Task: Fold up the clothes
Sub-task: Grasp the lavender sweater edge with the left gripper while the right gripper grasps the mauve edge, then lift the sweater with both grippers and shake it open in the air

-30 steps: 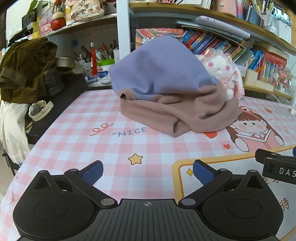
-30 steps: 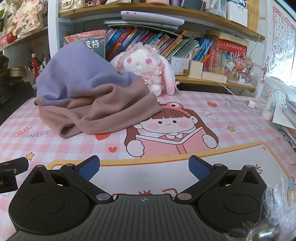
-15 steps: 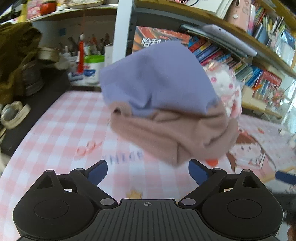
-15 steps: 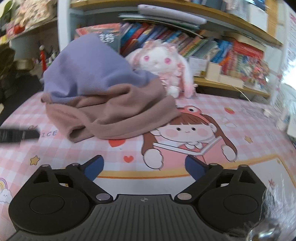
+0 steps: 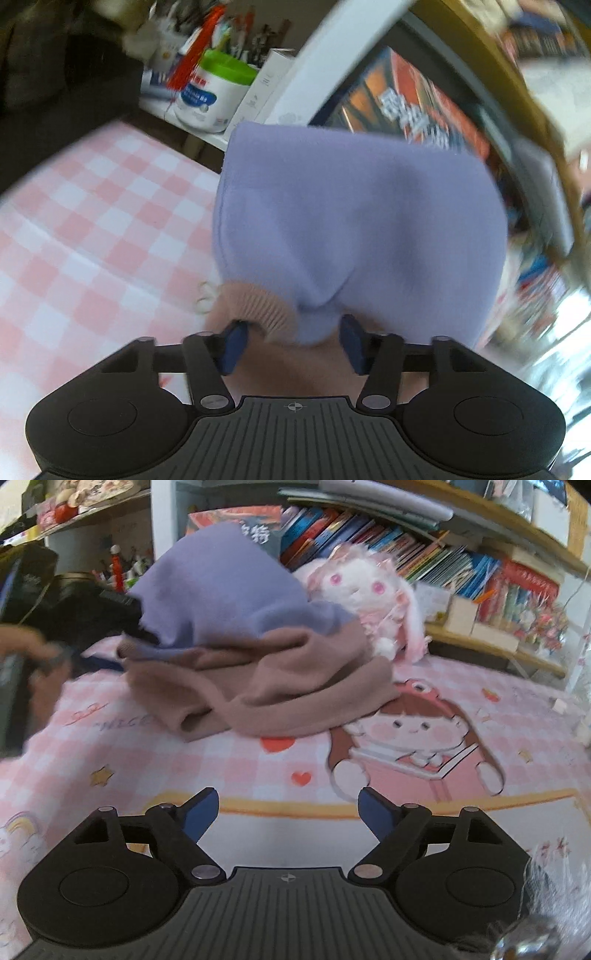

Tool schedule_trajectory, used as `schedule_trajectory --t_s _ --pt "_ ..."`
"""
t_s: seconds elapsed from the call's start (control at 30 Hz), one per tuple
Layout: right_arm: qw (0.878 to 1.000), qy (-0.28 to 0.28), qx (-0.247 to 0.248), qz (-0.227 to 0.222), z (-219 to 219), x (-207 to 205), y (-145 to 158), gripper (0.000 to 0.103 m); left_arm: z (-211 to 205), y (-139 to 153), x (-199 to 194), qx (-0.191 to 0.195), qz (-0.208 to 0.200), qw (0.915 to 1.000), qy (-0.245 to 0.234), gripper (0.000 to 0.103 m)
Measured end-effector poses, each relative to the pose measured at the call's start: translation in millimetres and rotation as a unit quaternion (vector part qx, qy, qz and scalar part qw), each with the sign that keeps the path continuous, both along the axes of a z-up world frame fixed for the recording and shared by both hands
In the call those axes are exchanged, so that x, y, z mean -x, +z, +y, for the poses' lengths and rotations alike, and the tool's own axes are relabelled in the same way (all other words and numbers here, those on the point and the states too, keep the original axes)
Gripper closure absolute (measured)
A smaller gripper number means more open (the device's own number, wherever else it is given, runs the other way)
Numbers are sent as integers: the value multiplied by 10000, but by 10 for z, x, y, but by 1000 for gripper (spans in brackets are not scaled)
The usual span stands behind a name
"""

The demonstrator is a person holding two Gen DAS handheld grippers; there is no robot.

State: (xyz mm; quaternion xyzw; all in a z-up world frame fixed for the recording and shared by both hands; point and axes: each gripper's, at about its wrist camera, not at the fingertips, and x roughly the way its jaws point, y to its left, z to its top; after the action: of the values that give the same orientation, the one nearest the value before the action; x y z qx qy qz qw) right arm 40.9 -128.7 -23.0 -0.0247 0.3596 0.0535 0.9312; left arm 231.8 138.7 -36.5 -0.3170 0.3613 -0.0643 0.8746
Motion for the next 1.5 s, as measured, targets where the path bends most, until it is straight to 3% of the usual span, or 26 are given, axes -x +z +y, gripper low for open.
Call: schedule_trajectory --t_s 0.03,0.1,0.27,0.4,0.5,0.67,0.83,0.93,1.0,1.1,1.27,1.4,1.5 --pt "10000 16 -29 39 7 23 -4 20 37 -39 -28 177 71 9998 83 62" --pt "10000 34 -6 82 33 74 -8 20 86 -106 -60 329 215 9991 184 86" --pt "9997 39 236 72 101 196 -14 20 93 -40 58 323 30 9994 -71 92" --pt "9991 84 420 -15 136 205 -1 20 -55 245 401 274 -390 9972 -585 95" --pt "9988 236 387 -201 145 170 62 20 -230 552 739 192 -805 9895 -1187 98" --pt "9955 695 255 -596 115 192 197 20 -694 889 1263 157 -1314 9686 -2106 100" --pt "9876 1182 133 -1022 -52 404 328 21 -1382 1123 1722 351 -1656 9488 -2667 100" --pt "9865 1165 76 -1151 -288 536 337 31 -1719 1166 1939 387 -1743 9429 -2813 100" --pt "9875 1059 -29 -1164 -505 623 328 40 -1908 1167 2121 430 -1656 9443 -2811 100" --pt "9888 909 -184 -1172 -830 753 311 42 -2079 1148 2299 529 -1563 9495 -2668 100" --pt "9875 1123 -174 -1092 -1171 959 234 34 -2210 1213 2475 860 -1590 9592 -2176 100" --pt "9839 1411 -61 -1094 -1363 1118 192 26 -2286 1346 2494 912 -1713 9625 -1896 100" --pt "9791 1636 25 -1206 -1426 1225 198 25 -2389 1407 2543 905 -1730 9632 -1845 100"
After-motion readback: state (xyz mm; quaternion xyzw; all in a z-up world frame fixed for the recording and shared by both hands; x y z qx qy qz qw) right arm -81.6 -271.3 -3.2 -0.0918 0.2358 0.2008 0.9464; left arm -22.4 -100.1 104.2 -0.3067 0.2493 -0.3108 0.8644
